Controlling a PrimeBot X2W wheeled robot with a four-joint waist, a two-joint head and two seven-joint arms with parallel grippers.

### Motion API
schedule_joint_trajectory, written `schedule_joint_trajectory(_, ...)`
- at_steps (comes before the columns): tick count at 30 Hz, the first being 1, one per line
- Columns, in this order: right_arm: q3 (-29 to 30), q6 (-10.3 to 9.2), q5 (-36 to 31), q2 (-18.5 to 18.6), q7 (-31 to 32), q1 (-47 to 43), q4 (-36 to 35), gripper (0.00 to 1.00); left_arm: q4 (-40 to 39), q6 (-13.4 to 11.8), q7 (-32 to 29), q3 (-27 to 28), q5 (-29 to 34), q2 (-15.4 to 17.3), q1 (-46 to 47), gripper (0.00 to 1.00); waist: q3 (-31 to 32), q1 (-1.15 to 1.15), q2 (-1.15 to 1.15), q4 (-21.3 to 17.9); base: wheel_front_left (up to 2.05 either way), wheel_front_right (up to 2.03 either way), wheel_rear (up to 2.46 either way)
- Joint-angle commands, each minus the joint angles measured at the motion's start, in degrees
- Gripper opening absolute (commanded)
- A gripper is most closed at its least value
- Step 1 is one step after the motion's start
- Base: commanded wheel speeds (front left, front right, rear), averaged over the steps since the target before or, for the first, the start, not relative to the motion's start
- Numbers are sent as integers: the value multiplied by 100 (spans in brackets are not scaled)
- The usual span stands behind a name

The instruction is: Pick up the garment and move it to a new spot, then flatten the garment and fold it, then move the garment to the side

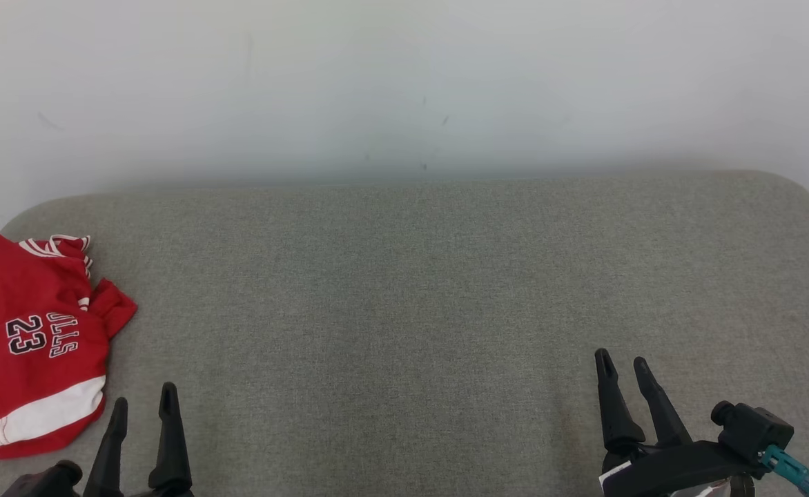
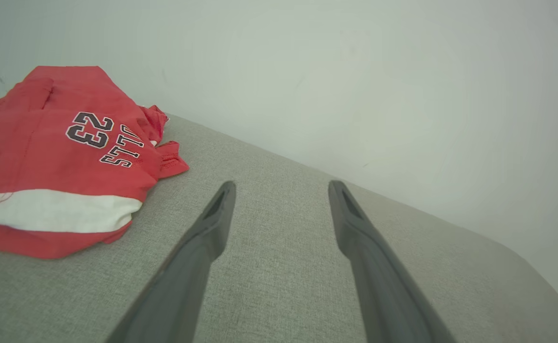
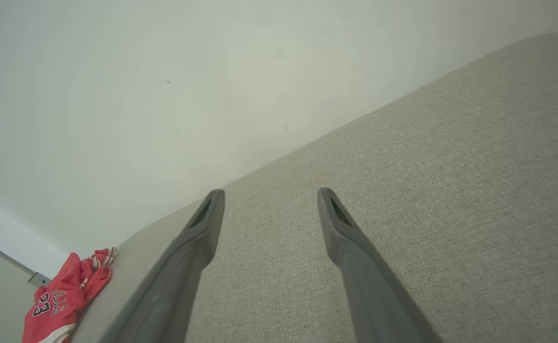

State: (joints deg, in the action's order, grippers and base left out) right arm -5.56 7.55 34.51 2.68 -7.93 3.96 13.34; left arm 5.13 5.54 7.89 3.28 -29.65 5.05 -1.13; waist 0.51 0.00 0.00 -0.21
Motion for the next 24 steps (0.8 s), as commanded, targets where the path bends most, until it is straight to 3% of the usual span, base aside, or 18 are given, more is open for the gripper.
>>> schedule_joint_trajectory(1, -33, -7, -216, 23, -64, 107, -58, 100, -91, -3, 67, -35, 216, 58, -15, 100, 1, 0, 0, -2, 0, 0, 0)
schedule_joint_trajectory(24, -19, -9, -1612, 44, -369, -4, -103, 100, -313, -42, 372, -47, 1317, 128, -225, 100, 55, 0, 0, 22, 0, 0, 0)
